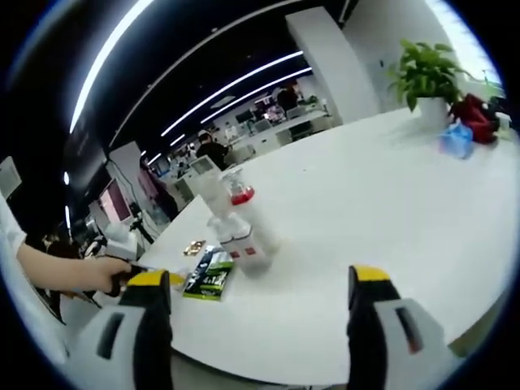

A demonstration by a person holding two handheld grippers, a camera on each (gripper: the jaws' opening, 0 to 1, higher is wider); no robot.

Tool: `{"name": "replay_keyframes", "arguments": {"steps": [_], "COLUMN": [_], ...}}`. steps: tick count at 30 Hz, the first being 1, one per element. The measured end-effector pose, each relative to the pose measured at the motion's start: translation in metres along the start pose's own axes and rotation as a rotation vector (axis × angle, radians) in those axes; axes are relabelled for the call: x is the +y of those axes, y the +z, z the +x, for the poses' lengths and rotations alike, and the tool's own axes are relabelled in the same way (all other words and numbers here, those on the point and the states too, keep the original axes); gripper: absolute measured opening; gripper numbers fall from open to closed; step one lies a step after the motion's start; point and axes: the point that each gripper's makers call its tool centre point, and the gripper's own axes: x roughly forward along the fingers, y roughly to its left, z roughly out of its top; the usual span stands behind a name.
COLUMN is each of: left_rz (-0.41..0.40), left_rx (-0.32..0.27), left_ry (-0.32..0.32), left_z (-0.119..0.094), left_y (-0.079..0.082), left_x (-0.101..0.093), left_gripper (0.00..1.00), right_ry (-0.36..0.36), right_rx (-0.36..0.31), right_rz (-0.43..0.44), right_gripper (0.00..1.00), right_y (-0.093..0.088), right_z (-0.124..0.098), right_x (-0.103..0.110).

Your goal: Arrange the skincare products in the storage area until every visible bottle or jar stands upright without overlapping.

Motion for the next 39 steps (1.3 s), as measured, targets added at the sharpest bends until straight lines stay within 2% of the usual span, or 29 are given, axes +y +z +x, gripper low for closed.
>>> {"name": "replay_keyframes", "arguments": {"steps": [21,30,33,39], "left_rz": [-0.004,0.008,0.004,0.013], "left_rx": [-0.011,-0.01,-0.008,-0.008], "left_ry": [0.007,0.007,0.009,-0.016], "left_z": [0.0017,0.0023,0.0017,-0.0036], "left_y": [0.0024,0.003,0.0028,0.0028], "left_x": [0.0005,0.0015,0.0036,0.0036], "left_gripper": [0.38,0.43,0.47,0.51], "right_ry": [-0.006,-0.006,-0.006,-0.003], "right_rx": [-0.005,-0.009,-0.012,-0.013], "right_rz": [0.001,-0.001,-0.002,-0.008], "right_gripper": [0.91,0.91,0.91,0.91], "right_y": [0.0012,0.0024,0.0033,0.0045], "right_z": [-0.0021,-0.0036,-0.0045,-0.0054], "right_x": [-0.0004,-0.001,-0.0006,0.0007]}}
